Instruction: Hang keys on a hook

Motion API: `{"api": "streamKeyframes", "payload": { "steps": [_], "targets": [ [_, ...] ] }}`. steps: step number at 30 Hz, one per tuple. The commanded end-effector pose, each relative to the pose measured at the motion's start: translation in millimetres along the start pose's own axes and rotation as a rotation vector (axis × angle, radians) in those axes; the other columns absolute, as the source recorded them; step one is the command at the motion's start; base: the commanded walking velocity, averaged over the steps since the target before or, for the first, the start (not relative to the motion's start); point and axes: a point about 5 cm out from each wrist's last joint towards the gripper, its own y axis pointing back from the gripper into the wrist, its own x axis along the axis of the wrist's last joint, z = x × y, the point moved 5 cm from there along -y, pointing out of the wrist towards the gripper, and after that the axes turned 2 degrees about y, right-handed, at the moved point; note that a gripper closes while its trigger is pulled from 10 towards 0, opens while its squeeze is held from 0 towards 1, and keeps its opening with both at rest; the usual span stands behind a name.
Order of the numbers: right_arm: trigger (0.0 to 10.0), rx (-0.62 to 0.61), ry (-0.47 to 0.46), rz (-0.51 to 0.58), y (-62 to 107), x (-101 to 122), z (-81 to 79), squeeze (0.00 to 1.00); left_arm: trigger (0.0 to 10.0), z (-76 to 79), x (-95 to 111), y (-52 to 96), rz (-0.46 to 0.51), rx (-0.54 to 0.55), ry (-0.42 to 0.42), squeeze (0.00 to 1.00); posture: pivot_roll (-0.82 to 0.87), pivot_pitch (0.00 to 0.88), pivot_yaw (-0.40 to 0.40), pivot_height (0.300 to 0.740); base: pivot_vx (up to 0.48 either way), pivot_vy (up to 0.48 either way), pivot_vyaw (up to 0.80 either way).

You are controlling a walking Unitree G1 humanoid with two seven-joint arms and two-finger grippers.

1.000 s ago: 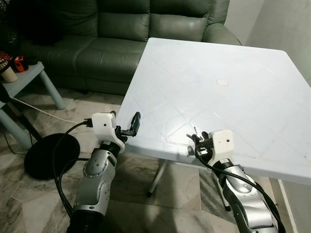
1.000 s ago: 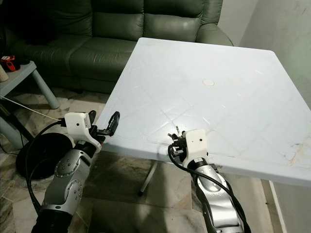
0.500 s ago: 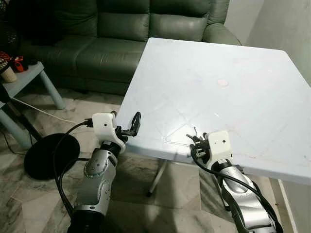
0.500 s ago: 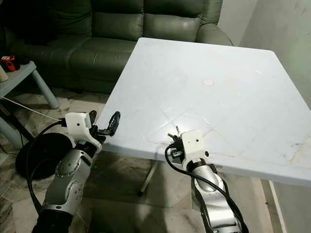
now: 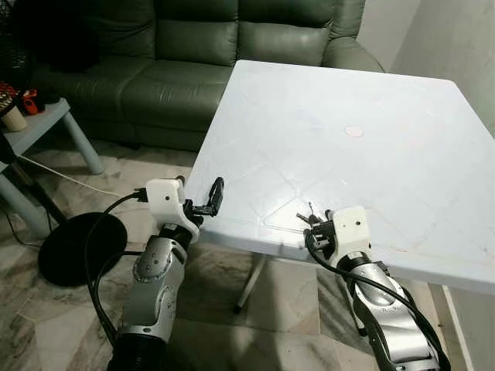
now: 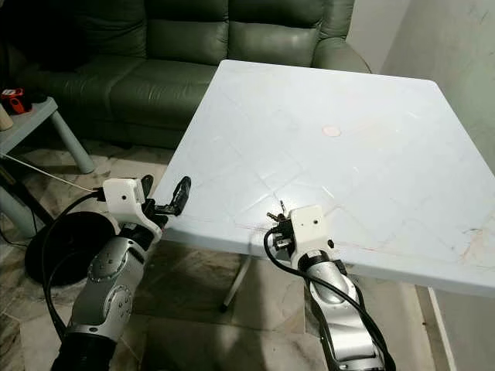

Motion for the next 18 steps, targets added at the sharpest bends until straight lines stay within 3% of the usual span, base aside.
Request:
{"api": "streamKeyframes", "payload": {
  "steps": [1, 3, 4, 9, 10, 18],
  "targets": [
    [10.0, 0.001, -0.009, 0.005, 0.7, 2.5, -0.6, 0.0, 10.0, 0.6, 2.1, -2.0, 0.007, 0.002, -0.005, 0.0, -0.05, 0.078, -0.044, 0.732, 0.0, 0.0, 0.0],
    [10.0, 0.008, -0.031, -0.014, 0.6, -0.2, -1.6, 0.04, 10.0, 0.7, 2.0, -2.0, 0.007, 0.003, -0.005, 0.0, -0.05, 0.077, -0.045, 0.732, 0.0, 0.0, 0.0],
    [10.0, -0.001, -0.03, -0.018, 0.0, -0.7, -1.0, 1.0, 10.0, 0.6, 2.2, -2.2, 0.007, 0.003, -0.005, 0.0, -0.05, 0.078, -0.045, 0.732, 0.0, 0.0, 0.0],
    [10.0, -0.004, -0.012, -0.035, -1.2, -3.1, -1.6, 1.0, 10.0, -0.1, 2.6, -2.2, 0.009, 0.006, -0.006, 0.0, -0.05, 0.079, -0.045, 0.732, 0.0, 0.0, 0.0],
    [10.0, -0.003, -0.008, -0.038, -1.6, -3.5, -1.9, 0.0, 10.0, -0.3, 2.6, -2.2, 0.009, 0.007, -0.005, 0.0, -0.05, 0.077, -0.045, 0.732, 0.0, 0.0, 0.0],
    [10.0, -0.038, 0.004, -0.061, -3.6, -5.8, 1.0, 0.0, 10.0, -0.7, 3.0, -2.3, 0.01, 0.009, -0.006, 0.0, -0.05, 0.082, -0.044, 0.732, 0.0, 0.0, 0.0]
  ]
}}
